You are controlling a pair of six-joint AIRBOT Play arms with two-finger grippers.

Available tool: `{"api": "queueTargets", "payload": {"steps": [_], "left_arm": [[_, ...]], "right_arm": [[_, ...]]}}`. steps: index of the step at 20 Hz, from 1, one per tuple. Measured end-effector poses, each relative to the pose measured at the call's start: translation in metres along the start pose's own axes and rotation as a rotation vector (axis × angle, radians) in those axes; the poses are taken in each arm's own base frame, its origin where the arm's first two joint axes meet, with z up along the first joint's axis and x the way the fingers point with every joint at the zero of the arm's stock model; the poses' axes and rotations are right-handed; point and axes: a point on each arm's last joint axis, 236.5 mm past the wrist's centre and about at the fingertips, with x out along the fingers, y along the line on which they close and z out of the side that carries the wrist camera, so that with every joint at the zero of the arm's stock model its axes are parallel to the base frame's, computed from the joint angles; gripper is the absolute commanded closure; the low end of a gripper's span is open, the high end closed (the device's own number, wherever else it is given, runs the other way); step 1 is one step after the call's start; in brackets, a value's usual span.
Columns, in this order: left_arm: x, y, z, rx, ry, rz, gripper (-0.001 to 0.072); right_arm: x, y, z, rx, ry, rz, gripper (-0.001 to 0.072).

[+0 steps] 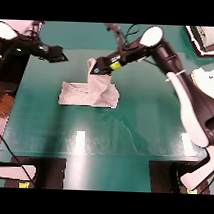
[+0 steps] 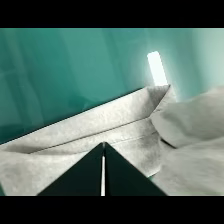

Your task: Fold the shirts.

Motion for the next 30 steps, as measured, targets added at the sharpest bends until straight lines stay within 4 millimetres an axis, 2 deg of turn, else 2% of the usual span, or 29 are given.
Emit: {"api": "queueTargets", "payload": {"steps": [1, 2, 4, 5, 7, 9, 11, 15, 16, 17, 18, 19, 24, 27, 30], "left_arm": [[-0.014, 0.002, 0.004, 0.003, -0.021, 0.009, 0.0685], [-0.025, 0.003, 0.007, 0.004, -0.039, 0.018, 0.0685], [-0.043, 0.005, 0.011, 0.008, -0.07, 0.033, 0.0685], [-0.048, 0.006, 0.012, 0.01, -0.077, 0.037, 0.0685], [-0.055, 0.004, 0.012, 0.013, -0.082, 0.04, 0.0685], [-0.059, 0.004, 0.009, 0.014, -0.075, 0.041, 0.0685], [-0.061, 0.003, 0.006, 0.023, -0.065, 0.039, 0.0685], [-0.058, 0.006, -0.008, 0.026, -0.011, 0.041, 0.0683], [-0.055, 0.008, -0.015, 0.02, 0.013, 0.038, 0.0524], [-0.05, 0.01, -0.025, 0.012, 0.046, 0.035, 0.0149], [-0.045, 0.013, -0.037, 0.0, 0.082, 0.028, 0.0037], [-0.038, 0.016, -0.051, -0.019, 0.125, 0.021, 0.0094], [0.0, 0.039, -0.125, -0.098, 0.296, 0.007, 0.0096], [0.019, 0.053, -0.151, -0.089, 0.316, 0.014, 0.0096], [0.029, 0.059, -0.168, -0.045, 0.331, 0.004, 0.0097]], "right_arm": [[0.015, -0.001, 0.002, -0.015, -0.005, 0.005, 0.0696], [0.033, 0.0, 0.005, -0.029, -0.019, 0.016, 0.0652], [0.07, 0.005, 0.011, -0.069, -0.064, 0.051, 0.0286], [0.085, 0.013, 0.016, -0.096, -0.101, 0.081, 0.0178], [0.104, 0.028, 0.021, -0.143, -0.148, 0.119, 0.018], [0.102, 0.032, 0.025, -0.182, -0.173, 0.115, 0.0182], [0.085, 0.024, 0.023, -0.197, -0.166, 0.08, 0.0183], [0.03, -0.027, 0.007, -0.12, -0.114, -0.043, 0.0185], [0.016, -0.041, -0.002, -0.08, -0.096, -0.069, 0.0185], [0.005, -0.055, -0.012, -0.047, -0.083, -0.093, 0.0187], [-0.006, -0.068, -0.021, -0.009, -0.072, -0.115, 0.0187], [-0.016, -0.08, -0.033, 0.031, -0.061, -0.135, 0.0187], [-0.035, -0.112, -0.084, 0.173, -0.023, -0.181, 0.0187], [-0.034, -0.12, -0.105, 0.218, -0.009, -0.192, 0.0187], [-0.033, -0.123, -0.115, 0.238, -0.001, -0.198, 0.0187]]}}
